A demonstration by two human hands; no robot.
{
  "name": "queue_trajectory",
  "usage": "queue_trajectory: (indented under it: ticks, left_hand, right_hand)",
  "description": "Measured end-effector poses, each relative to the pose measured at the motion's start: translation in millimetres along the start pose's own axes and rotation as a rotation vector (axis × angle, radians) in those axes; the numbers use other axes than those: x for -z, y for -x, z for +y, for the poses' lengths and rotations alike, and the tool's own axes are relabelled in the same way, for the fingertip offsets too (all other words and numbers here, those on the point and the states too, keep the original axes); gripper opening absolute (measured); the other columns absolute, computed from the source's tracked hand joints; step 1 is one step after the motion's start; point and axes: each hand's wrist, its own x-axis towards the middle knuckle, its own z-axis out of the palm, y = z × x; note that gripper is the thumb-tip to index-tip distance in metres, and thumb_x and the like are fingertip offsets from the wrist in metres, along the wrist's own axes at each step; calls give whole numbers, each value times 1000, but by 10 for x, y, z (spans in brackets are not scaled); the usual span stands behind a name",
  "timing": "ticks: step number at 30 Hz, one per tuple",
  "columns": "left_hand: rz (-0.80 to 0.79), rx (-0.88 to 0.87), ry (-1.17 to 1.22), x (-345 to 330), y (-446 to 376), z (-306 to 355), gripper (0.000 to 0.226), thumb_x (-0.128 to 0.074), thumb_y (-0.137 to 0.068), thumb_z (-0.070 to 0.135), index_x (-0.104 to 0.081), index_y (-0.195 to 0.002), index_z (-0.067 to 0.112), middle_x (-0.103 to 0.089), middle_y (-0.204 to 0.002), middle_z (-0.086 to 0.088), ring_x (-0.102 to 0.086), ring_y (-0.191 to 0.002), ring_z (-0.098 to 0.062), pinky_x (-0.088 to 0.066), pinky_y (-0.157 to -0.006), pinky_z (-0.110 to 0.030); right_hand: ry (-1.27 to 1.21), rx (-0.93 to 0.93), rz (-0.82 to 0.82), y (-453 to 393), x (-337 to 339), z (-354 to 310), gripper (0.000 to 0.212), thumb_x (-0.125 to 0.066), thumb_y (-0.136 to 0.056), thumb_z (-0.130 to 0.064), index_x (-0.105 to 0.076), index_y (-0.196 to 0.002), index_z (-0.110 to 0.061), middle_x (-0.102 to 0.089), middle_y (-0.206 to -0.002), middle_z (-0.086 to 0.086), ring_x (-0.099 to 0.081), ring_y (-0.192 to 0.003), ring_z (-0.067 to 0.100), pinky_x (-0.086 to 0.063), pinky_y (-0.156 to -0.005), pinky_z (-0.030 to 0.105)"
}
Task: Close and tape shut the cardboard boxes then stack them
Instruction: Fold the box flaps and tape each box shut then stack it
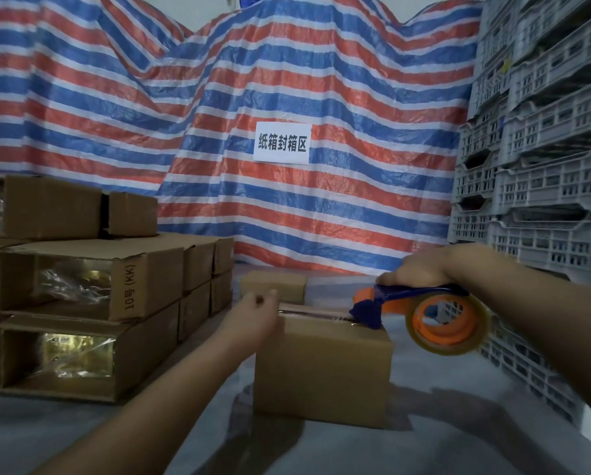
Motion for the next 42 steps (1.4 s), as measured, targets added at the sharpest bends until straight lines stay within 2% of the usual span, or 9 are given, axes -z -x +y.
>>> queue_trajectory:
  ticks: [6, 11, 19, 22, 28, 31, 33, 37, 42]
  left_hand:
    - [-27, -102, -53, -137, 134, 27, 30, -56, -94, 36, -54, -123, 27, -60, -110, 8, -54, -91, -5, -46, -73, -27]
    - [24, -107, -38, -178, 166, -78, 58, -51, -97, 42, -36, -151, 29, -42, -151, -1, -42, -134, -20, -37, -94, -31]
    - [56, -162, -106, -178, 168, -126, 58, -47, -96, 42, -38, -151, 27, -46, -149, 0, -47, -128, -15, -38, -88, -27]
    - [63, -168, -134, -191, 171, -118, 54, -46, -94, 44, -45, -146, 29, -54, -140, 0, -54, -119, -16, -48, -91, -33]
    - [29, -225, -484, -106, 197, 76, 31, -40, -96, 44, -64, -109, 28, -65, -94, 5, -60, -82, -10, -53, -73, -32]
    - [23, -353, -809, -138, 177, 266, 43, -32, -99, 41, -55, -129, 20, -54, -134, -10, -55, -116, -22, -45, -102, -43]
    - [-45, -463, -785, -261, 191, 372, 58, -31, -100, 49, -31, -151, 21, -31, -158, -5, -36, -140, -23, -32, -114, -44]
    - [-243, -505, -833, -598, 231, 446, 77, -20, -92, 75, -14, -156, 33, -17, -164, 3, -19, -149, -21, -17, -117, -49]
    - [-273, -476, -890, -645, 180, 378, 75, -12, -90, 78, -20, -154, 39, -20, -163, 3, -19, -148, -22, -12, -117, -51]
  right_hand:
    - [-23, -10, 1, -5, -5, 24, 56, -36, -95, -72, -66, -91, -26, -70, -88, 2, -66, -80, 14, -42, -69, 31]
    - [-63, 17, 44, -22, -12, 100, 59, -38, -93, -75, -65, -80, -25, -67, -66, -4, -62, -63, 10, -41, -63, 29]
    - [-142, 25, 90, 6, -96, 507, 68, -40, -87, -81, -71, -92, -21, -74, -84, 3, -69, -76, 17, -52, -88, 38]
    - [-201, 61, 50, 61, -204, 620, 63, -41, -92, -74, -68, -112, -22, -75, -103, 7, -71, -92, 20, -51, -98, 43]
    - [-255, 76, 67, 132, -408, 610, 52, -36, -100, -65, -68, -99, -23, -71, -95, 5, -67, -85, 19, -49, -89, 35]
    - [-244, 69, 63, 133, -396, 616, 54, -36, -100, -65, -68, -100, -23, -71, -97, 7, -66, -86, 20, -50, -93, 37]
    - [-225, 67, 47, 136, -361, 609, 55, -36, -97, -69, -68, -102, -23, -71, -99, 7, -67, -90, 22, -49, -99, 42]
    - [-138, 44, 25, 116, -281, 604, 61, -34, -93, -74, -69, -96, -24, -70, -93, 4, -67, -88, 20, -49, -98, 44]
    - [-89, 48, 46, 147, -110, 598, 67, -35, -91, -78, -70, -99, -22, -74, -92, 4, -70, -85, 22, -52, -93, 41]
